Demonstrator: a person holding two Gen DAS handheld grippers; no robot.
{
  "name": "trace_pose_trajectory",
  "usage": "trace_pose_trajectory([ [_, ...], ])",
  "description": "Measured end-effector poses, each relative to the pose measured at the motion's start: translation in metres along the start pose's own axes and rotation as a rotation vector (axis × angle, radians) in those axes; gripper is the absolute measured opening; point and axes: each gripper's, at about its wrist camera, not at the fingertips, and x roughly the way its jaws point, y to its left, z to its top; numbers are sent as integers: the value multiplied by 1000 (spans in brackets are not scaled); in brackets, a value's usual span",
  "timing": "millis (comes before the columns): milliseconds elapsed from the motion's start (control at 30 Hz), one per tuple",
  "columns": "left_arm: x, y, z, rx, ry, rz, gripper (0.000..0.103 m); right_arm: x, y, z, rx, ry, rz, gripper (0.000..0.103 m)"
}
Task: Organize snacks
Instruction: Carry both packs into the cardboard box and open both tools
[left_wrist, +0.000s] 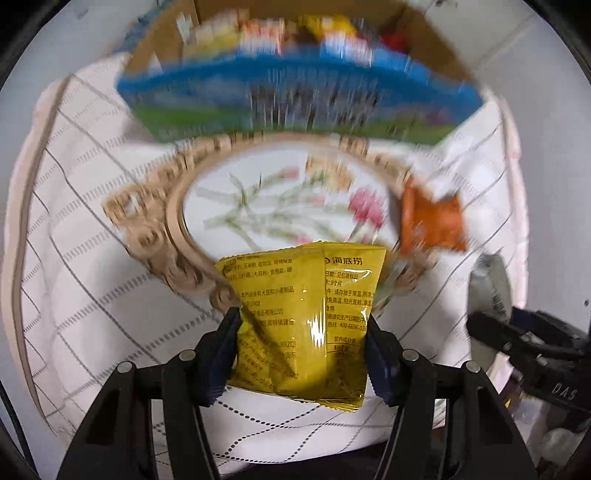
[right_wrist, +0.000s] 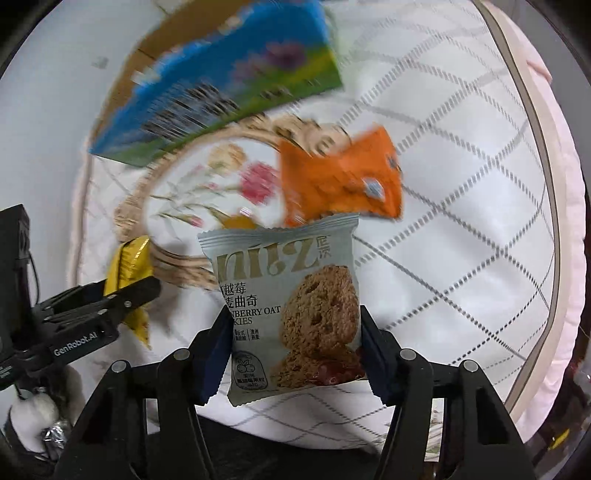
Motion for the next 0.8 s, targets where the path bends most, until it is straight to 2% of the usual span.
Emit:
trace_pose_trajectory([
  [200,-54,4,70,-5,-124,-58,59,-54,36,52,-50,-116,75,65],
  [300,-71,10,106,0,-157,-42,59,-75,47,85,-60,-174,85,65],
  [367,-74,15,130,4,-168,-6,59,-86,53,110,-65,-201,82,65],
  [567,-51,51,196,-30,-88,73,59,-72,61,182,-56,-223,17,65],
  [700,-29,68,216,-49,-40,112,59,-52,61,225,-45,-202,-42,65],
  [800,-12,75,224,-51,-9,141,59,-38,61,244,-49,-183,-82,65],
])
